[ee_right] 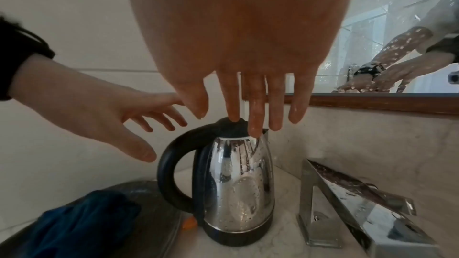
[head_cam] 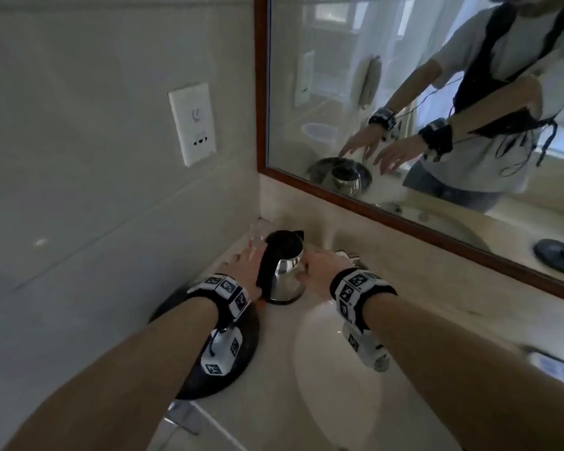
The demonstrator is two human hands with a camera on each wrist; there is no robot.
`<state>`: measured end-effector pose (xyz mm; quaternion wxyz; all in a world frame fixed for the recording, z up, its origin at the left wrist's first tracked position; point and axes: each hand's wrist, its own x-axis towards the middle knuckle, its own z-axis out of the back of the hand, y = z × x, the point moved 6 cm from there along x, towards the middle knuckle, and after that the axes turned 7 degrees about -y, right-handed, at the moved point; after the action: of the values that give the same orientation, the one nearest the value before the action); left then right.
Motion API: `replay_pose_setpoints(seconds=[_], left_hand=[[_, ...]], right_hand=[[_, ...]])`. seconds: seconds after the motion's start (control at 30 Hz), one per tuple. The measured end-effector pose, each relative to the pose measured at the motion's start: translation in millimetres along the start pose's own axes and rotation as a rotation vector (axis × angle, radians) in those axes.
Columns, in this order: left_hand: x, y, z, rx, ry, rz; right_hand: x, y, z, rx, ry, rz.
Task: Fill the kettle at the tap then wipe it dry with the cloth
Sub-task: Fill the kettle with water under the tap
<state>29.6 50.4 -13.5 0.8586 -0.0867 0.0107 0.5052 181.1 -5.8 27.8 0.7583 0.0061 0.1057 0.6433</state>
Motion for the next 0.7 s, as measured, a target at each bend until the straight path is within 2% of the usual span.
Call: replay_pose_setpoints(seconds=[0.07,0.23,0.33,0.47,0.7], left_hand=[[23,-1,-4,0.008,0.040,-0.024],[67,-12,-13,0.051,0.120,-0.182],[81,-15,-15,0.045,0.132,-0.185],[94,-21,-18,0.043,0.083,-0.172],[97,-26,-13,0.014,0.089,-0.147]], right_hand=[[19,-3,-3,-0.030,0.008,-0.015],[46,-5,-11,-0.058,0.065,-0.007],[57,-6,-14,-0.050,0.068,-0.005],[65,-11,-21,-0.035,0.064,0.014],[68,-27,-31,0.012,0.010,0.005]])
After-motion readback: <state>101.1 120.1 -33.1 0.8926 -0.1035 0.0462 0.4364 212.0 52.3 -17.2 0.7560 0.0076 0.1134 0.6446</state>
